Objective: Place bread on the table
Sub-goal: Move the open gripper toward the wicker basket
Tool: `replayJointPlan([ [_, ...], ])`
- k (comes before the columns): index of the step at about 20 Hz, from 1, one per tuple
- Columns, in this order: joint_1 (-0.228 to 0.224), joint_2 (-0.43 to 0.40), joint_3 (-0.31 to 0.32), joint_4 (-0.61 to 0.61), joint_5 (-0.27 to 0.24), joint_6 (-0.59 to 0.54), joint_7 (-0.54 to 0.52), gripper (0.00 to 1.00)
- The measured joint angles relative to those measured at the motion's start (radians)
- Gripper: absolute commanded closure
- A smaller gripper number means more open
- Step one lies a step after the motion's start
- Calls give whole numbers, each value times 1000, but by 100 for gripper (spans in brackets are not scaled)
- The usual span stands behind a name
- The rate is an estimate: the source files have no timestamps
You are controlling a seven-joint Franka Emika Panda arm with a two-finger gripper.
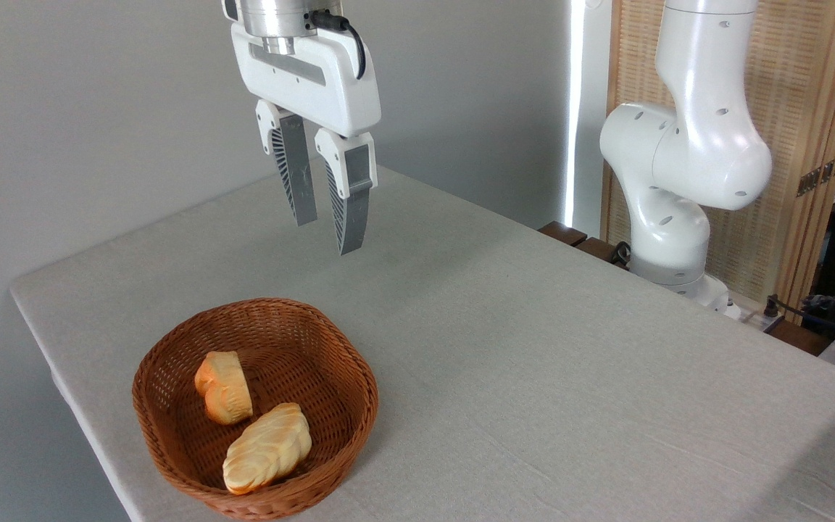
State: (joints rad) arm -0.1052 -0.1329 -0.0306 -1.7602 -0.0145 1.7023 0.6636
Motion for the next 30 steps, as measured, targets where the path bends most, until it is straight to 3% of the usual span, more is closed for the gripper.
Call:
replayJointPlan([
  [30,1,3,-5,0,0,-41,0,0],
])
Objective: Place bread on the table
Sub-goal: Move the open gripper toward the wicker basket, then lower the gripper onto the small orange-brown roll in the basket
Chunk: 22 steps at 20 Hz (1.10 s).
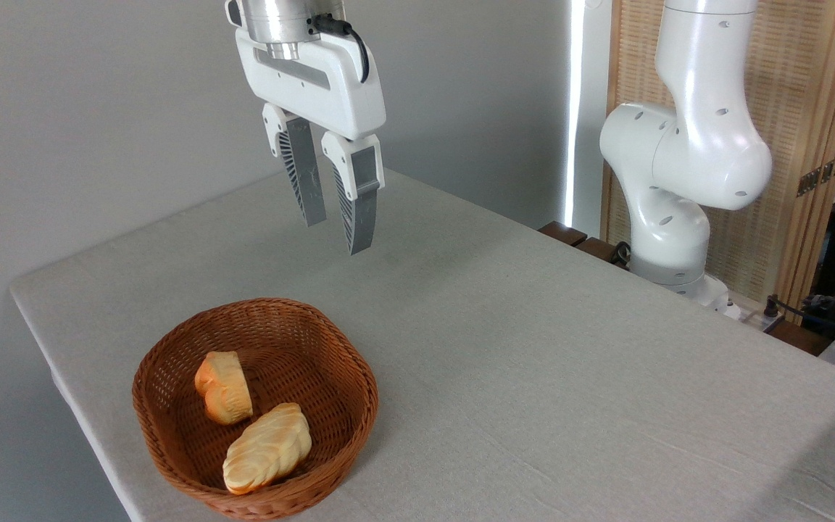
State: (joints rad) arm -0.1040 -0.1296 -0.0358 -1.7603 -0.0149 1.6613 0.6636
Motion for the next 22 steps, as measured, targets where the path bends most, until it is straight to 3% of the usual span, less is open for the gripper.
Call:
replayJointPlan([
  [8,-7,12,-5,0,-35,18,0,0],
  [22,-40,125,-8,-9,-38,338,14,0],
])
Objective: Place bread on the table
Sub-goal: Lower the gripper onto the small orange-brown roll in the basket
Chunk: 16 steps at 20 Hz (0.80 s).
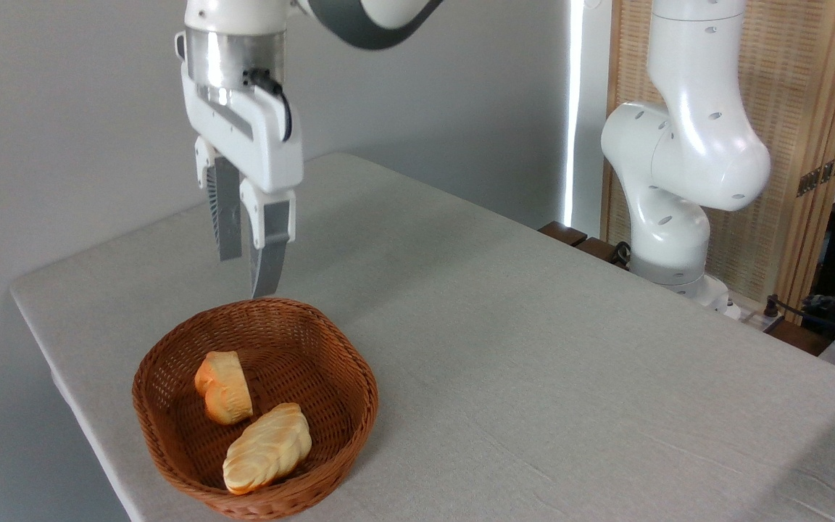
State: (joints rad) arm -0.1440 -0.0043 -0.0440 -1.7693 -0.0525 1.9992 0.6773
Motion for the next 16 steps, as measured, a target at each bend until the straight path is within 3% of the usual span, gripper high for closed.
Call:
replayJointPlan([
  [9,-6,95,0,-23,19,145,13,0],
  [16,-20,165,0,-24,19,196,23,0],
])
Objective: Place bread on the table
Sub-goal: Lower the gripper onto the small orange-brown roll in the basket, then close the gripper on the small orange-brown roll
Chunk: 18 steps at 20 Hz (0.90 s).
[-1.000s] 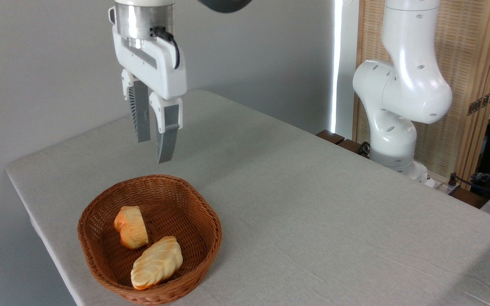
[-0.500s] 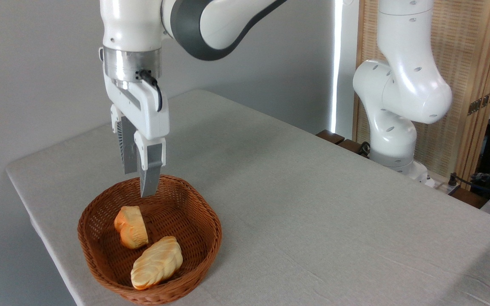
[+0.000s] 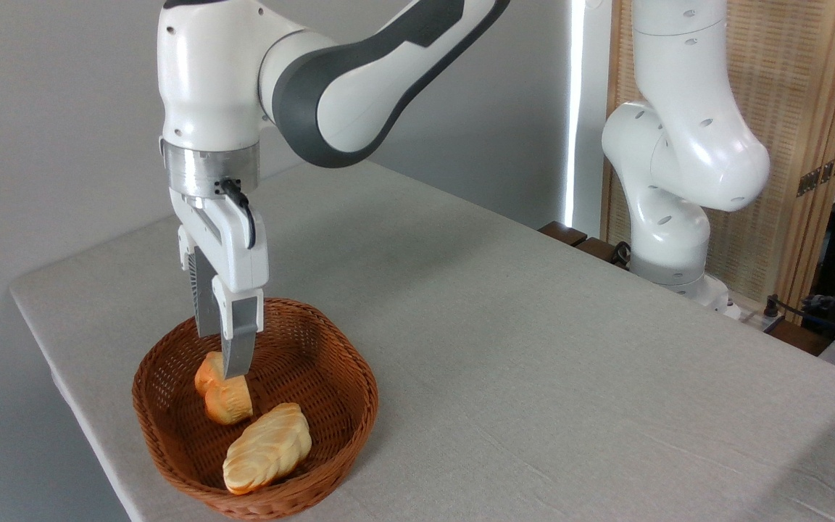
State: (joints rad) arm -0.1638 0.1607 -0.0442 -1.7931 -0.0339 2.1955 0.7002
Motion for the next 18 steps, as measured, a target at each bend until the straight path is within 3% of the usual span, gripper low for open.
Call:
replayJointPlan([
  [7,0,33,0,0,47,1,1,0],
  [18,-17,68,0,0,49,1,1,1],
])
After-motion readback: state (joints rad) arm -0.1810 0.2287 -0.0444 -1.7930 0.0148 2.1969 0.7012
